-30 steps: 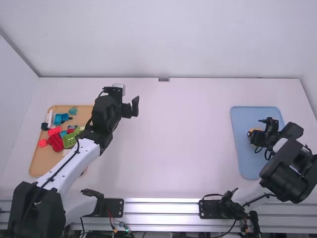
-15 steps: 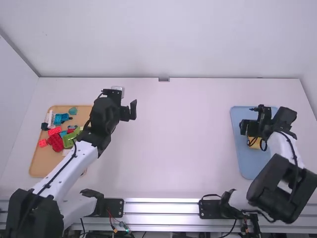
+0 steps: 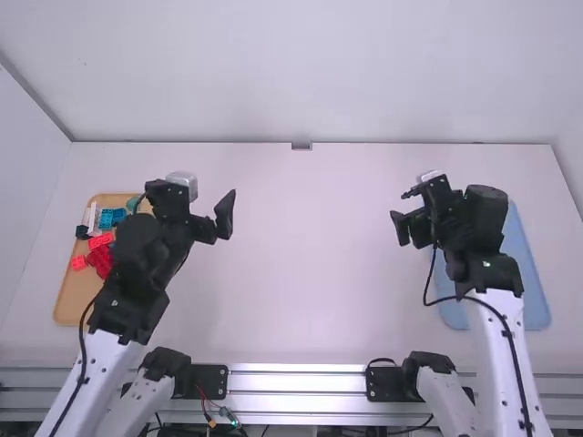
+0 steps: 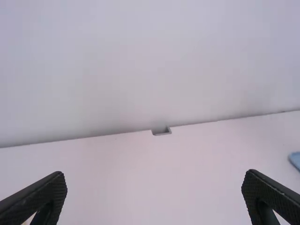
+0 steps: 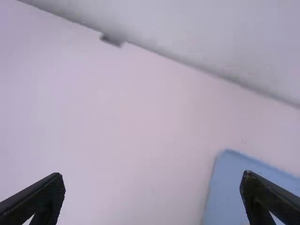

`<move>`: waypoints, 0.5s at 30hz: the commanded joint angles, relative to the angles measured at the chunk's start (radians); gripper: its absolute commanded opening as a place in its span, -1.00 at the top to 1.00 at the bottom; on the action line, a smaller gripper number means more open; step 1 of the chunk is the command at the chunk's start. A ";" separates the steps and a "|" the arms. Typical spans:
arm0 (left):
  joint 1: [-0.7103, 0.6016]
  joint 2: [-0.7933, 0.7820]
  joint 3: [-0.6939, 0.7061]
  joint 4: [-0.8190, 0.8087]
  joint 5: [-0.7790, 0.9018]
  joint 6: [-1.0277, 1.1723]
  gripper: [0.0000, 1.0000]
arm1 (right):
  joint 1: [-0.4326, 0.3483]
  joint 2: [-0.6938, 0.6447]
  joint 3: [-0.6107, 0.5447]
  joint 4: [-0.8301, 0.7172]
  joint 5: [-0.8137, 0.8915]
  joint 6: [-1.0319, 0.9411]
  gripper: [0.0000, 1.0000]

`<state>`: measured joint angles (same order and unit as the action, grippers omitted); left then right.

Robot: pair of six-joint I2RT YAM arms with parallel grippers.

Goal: Assemble lego blocks to make yellow taxi

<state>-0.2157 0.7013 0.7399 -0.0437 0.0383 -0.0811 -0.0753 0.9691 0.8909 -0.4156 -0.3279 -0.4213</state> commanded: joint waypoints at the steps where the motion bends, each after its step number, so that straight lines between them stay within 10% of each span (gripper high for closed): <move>1: 0.028 -0.028 -0.028 0.015 -0.008 0.033 -0.92 | 0.021 -0.022 -0.005 0.014 0.037 0.031 -0.91; 15: 0.216 -0.258 -0.258 0.044 -0.038 0.081 -0.46 | 0.075 -0.248 -0.231 0.240 0.263 0.257 -0.46</move>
<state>-0.0090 0.4812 0.5095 -0.0051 0.0021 -0.0128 -0.0002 0.7593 0.6930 -0.1902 -0.1390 -0.2409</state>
